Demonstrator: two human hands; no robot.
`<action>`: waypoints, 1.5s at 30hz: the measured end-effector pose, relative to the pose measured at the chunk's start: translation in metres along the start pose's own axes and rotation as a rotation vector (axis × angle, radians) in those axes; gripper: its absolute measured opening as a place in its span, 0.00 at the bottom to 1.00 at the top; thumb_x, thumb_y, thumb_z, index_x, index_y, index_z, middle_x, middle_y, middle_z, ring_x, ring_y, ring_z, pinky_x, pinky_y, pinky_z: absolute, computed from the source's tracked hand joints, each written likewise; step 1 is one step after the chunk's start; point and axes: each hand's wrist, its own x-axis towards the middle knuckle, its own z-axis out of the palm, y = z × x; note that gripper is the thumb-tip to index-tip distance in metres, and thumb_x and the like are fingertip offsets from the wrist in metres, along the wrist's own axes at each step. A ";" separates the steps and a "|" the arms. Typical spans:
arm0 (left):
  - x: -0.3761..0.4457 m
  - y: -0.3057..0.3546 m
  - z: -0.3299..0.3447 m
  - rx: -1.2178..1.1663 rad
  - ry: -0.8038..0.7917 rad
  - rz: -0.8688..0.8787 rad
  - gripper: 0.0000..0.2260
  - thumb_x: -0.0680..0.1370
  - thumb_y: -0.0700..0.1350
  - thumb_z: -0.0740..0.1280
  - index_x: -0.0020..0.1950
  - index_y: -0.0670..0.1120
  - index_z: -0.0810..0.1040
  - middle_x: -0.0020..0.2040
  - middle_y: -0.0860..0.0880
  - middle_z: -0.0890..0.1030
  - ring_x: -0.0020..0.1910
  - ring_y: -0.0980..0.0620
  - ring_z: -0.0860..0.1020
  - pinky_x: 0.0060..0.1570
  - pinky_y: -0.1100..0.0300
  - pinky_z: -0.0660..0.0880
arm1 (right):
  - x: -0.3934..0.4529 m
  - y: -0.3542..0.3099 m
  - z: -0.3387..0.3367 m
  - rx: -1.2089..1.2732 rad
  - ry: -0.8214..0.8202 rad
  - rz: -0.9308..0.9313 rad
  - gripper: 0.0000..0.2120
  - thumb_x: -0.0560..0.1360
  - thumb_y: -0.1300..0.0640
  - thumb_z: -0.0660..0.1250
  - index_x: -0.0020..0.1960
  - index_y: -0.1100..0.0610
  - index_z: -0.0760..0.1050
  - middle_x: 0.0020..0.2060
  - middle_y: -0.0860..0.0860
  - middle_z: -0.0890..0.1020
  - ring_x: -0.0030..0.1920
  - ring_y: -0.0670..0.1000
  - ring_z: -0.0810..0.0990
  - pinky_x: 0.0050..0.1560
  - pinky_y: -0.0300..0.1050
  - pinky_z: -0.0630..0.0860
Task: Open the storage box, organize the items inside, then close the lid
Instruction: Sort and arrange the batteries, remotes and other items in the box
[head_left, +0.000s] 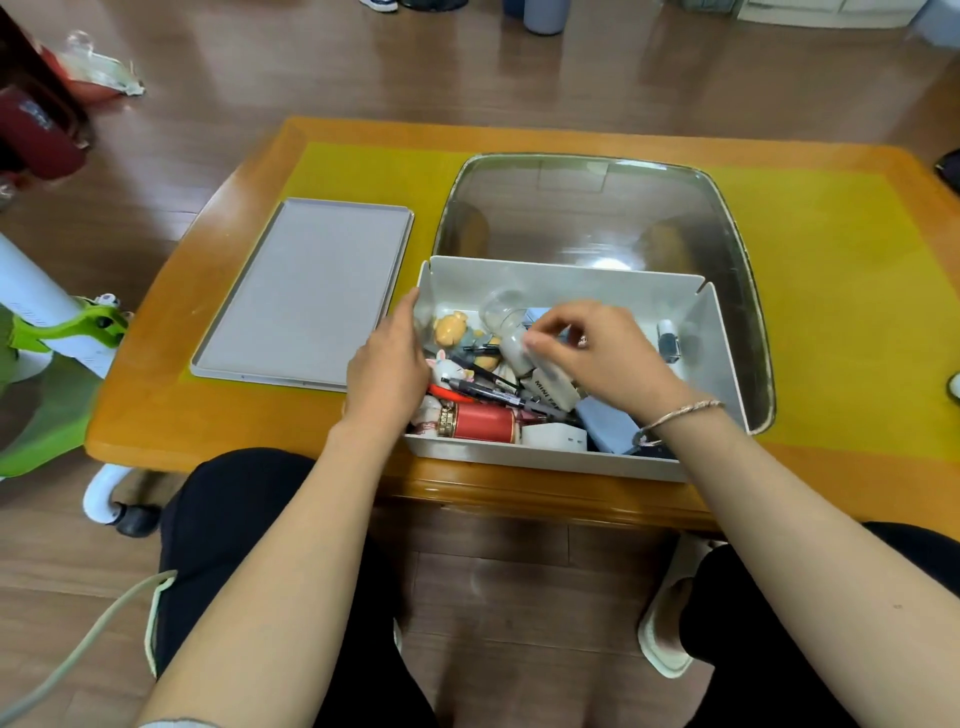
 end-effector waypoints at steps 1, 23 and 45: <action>0.000 0.000 0.001 0.005 0.001 -0.010 0.26 0.78 0.36 0.61 0.75 0.47 0.62 0.62 0.43 0.78 0.56 0.41 0.77 0.47 0.48 0.75 | 0.005 0.008 -0.002 0.011 0.061 0.059 0.07 0.74 0.49 0.66 0.47 0.51 0.80 0.43 0.44 0.81 0.39 0.37 0.75 0.40 0.30 0.66; 0.001 -0.008 0.007 -0.087 0.004 -0.057 0.21 0.81 0.42 0.61 0.74 0.50 0.64 0.64 0.46 0.77 0.60 0.44 0.77 0.51 0.49 0.76 | 0.039 -0.008 0.030 0.075 -0.260 -0.007 0.21 0.78 0.54 0.63 0.70 0.48 0.68 0.54 0.51 0.80 0.44 0.45 0.78 0.52 0.39 0.71; 0.003 -0.012 0.011 -0.129 0.018 -0.072 0.20 0.82 0.44 0.59 0.74 0.52 0.64 0.65 0.49 0.76 0.62 0.48 0.76 0.50 0.54 0.75 | 0.023 0.044 0.031 -0.009 -0.261 0.180 0.14 0.80 0.54 0.57 0.63 0.49 0.76 0.60 0.47 0.79 0.55 0.45 0.74 0.51 0.39 0.66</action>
